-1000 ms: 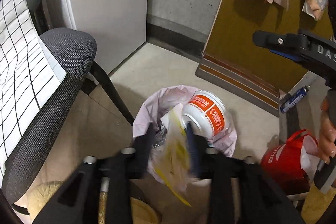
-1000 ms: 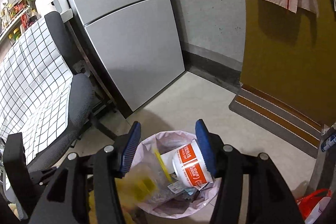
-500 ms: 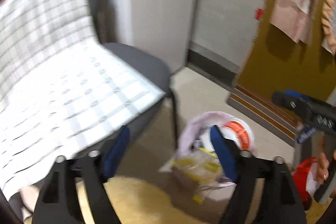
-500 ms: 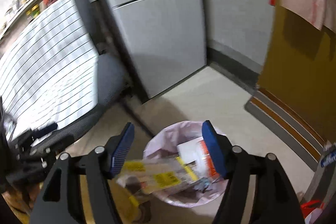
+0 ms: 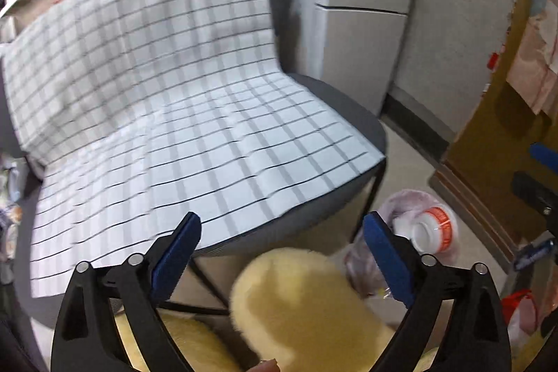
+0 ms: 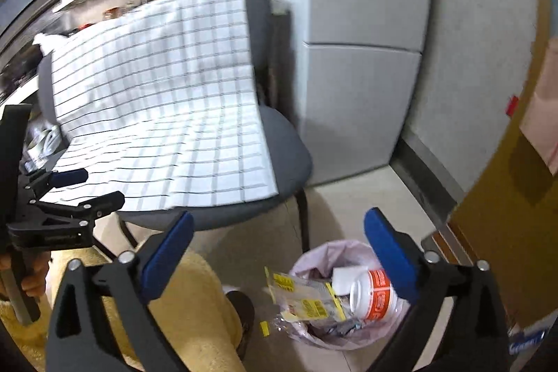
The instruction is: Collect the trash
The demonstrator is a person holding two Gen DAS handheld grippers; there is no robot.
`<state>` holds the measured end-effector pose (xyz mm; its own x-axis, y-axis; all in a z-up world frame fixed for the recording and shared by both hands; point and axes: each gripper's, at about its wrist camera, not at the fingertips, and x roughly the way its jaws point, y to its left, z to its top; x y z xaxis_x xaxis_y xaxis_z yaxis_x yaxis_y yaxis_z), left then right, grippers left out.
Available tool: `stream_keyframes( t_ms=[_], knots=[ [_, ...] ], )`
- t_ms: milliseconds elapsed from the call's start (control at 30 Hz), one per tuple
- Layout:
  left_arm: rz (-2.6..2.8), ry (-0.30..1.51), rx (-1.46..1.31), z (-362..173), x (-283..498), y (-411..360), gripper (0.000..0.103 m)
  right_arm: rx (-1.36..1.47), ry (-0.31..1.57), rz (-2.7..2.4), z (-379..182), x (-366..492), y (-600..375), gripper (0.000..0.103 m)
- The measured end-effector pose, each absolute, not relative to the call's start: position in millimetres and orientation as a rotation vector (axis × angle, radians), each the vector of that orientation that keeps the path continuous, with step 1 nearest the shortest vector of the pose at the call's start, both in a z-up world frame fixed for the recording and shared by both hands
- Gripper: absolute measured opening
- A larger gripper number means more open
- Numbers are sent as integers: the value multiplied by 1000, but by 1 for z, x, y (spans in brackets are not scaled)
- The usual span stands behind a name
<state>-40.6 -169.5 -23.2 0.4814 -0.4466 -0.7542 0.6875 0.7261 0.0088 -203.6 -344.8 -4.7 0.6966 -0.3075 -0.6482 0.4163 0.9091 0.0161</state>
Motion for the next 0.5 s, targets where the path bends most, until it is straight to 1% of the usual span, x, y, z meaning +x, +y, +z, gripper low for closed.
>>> stream_keyframes(
  t_ms=[267, 500],
  knots=[
    [-623, 778, 302, 11, -44, -125, 96, 133, 721, -298, 17, -189, -322, 97],
    [-576, 753, 304, 32, -49, -108, 96, 111, 678, -274, 41, -195, -311, 97]
  ],
)
